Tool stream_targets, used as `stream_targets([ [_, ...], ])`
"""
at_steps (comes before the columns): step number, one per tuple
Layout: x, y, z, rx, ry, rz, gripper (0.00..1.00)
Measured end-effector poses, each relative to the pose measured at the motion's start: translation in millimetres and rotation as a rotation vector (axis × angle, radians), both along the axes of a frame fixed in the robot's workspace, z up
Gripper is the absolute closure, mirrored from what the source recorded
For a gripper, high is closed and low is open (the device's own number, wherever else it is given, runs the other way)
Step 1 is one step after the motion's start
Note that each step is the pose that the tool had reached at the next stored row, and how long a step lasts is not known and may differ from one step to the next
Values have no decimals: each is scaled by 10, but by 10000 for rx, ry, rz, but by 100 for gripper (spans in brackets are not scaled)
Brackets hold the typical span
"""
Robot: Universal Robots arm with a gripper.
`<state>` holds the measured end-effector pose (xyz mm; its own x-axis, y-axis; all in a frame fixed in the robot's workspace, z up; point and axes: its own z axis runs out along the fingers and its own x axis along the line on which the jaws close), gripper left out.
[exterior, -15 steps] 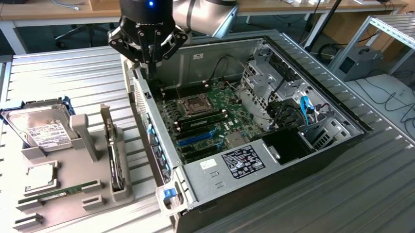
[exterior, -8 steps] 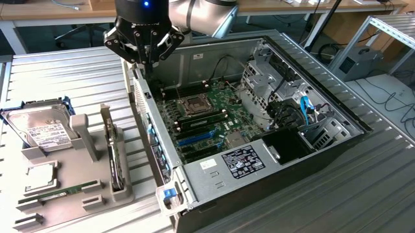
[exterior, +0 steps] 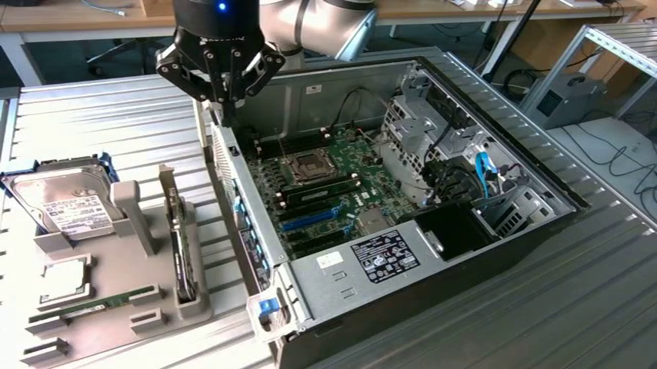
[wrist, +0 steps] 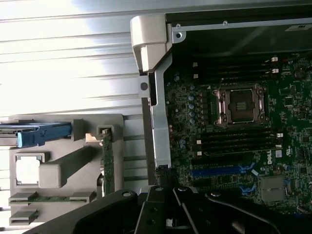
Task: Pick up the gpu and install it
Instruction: 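Reach for the gpu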
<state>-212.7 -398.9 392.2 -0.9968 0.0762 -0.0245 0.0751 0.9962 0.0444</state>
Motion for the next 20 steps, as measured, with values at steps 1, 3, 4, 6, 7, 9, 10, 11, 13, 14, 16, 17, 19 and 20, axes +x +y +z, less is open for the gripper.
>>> stream_targets([
  [1, -8, 0, 0, -1, 0, 0, 89],
  [3, -27, 0, 0, 0, 0, 0, 89],
  [4, -35, 0, -1, 0, 0, 0, 89],
  [6, -51, 0, -1, 0, 0, 0, 89],
  [7, -59, 0, -2, 0, 0, 0, 89],
  [9, -74, 0, -2, 0, 1, 0, 89],
  [10, -81, 0, -2, 0, 0, -1, 89],
  [11, -89, 0, -2, 0, 0, 0, 89],
  [13, -103, 0, -3, 0, 0, -1, 89],
  [14, -111, 0, -3, 0, 0, 0, 89],
  [16, -126, 0, -4, 0, 0, -1, 89],
  [17, -133, 0, -4, 0, 0, 0, 89],
  [19, -155, 0, -5, 0, 0, -1, 89],
  [20, -168, 0, -6, -1, 1, 0, 89],
])
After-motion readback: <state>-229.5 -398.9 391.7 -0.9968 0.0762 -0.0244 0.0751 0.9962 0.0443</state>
